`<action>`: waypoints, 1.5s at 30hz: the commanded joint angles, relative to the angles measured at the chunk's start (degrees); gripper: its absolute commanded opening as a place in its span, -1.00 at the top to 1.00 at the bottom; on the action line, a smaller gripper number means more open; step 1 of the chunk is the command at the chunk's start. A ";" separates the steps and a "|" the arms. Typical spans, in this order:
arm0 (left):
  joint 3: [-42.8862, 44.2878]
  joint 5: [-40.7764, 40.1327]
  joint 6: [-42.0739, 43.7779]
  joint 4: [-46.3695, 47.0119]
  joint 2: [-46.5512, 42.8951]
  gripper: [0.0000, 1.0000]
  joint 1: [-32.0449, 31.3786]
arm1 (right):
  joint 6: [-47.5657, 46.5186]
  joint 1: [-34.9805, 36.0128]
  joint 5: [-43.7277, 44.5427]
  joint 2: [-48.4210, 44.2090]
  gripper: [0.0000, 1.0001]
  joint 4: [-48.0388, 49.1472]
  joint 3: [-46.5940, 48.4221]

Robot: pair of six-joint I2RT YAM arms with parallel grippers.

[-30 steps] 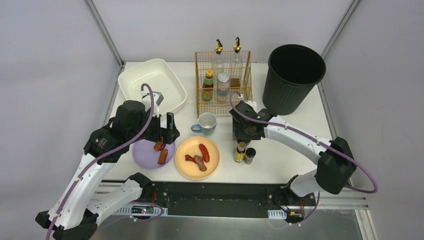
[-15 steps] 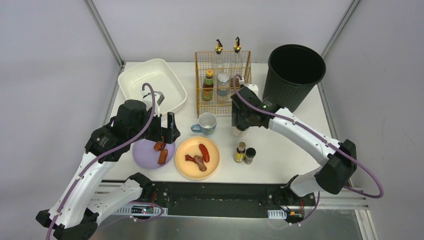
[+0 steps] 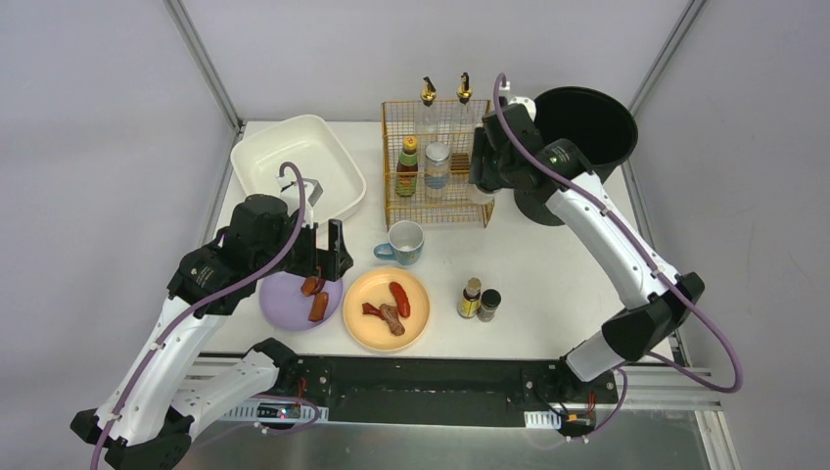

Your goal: Clear the kitchen counter

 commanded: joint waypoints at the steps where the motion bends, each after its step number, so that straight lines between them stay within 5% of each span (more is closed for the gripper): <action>1: 0.96 -0.60 1.03 0.95 -0.19 -0.99 -0.07 | -3.20 -1.77 1.70 4.95 0.38 0.69 8.88; 16: 1.14 -0.96 1.38 0.91 0.28 -0.99 -0.07 | -4.04 -5.49 1.39 21.24 0.41 0.84 28.24; 45: 0.83 -1.46 1.17 0.94 0.60 -0.99 -0.06 | -2.62 -7.75 -1.64 25.79 0.50 9.59 24.32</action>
